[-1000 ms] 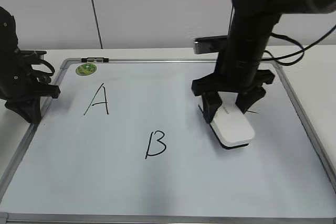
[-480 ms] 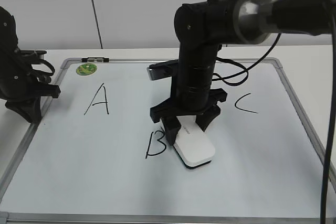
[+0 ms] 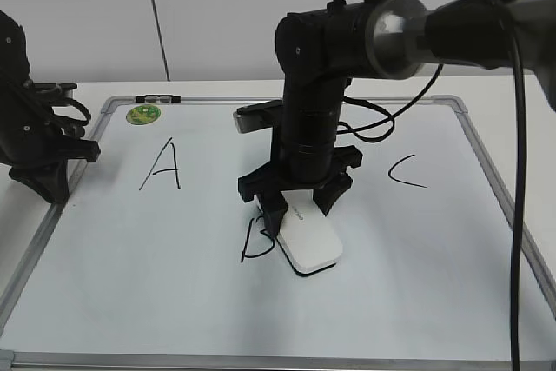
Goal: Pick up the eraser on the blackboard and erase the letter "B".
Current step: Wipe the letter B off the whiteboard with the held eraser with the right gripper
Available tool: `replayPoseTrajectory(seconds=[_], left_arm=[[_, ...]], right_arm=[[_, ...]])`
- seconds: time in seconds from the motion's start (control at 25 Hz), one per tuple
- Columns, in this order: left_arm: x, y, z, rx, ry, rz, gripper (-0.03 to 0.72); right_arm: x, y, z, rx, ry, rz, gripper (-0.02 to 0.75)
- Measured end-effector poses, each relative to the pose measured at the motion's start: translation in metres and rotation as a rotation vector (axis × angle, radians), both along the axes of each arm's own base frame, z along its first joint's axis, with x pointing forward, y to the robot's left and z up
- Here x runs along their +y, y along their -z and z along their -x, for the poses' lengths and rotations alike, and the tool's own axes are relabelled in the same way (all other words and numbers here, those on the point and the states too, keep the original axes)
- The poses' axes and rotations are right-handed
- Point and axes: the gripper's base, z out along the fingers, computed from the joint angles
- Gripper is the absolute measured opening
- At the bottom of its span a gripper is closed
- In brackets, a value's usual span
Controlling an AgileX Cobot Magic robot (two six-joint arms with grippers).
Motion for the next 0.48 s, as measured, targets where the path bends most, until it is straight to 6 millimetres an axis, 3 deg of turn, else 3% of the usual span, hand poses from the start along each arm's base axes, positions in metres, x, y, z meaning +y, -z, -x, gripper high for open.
replayPoseTrajectory(seconds=[0.48], left_arm=[[0.0,0.0,0.0,0.0,0.002,0.0,0.037]], right_arm=[[0.019,0.006,0.012,-0.018,-0.084,0.053,0.536]])
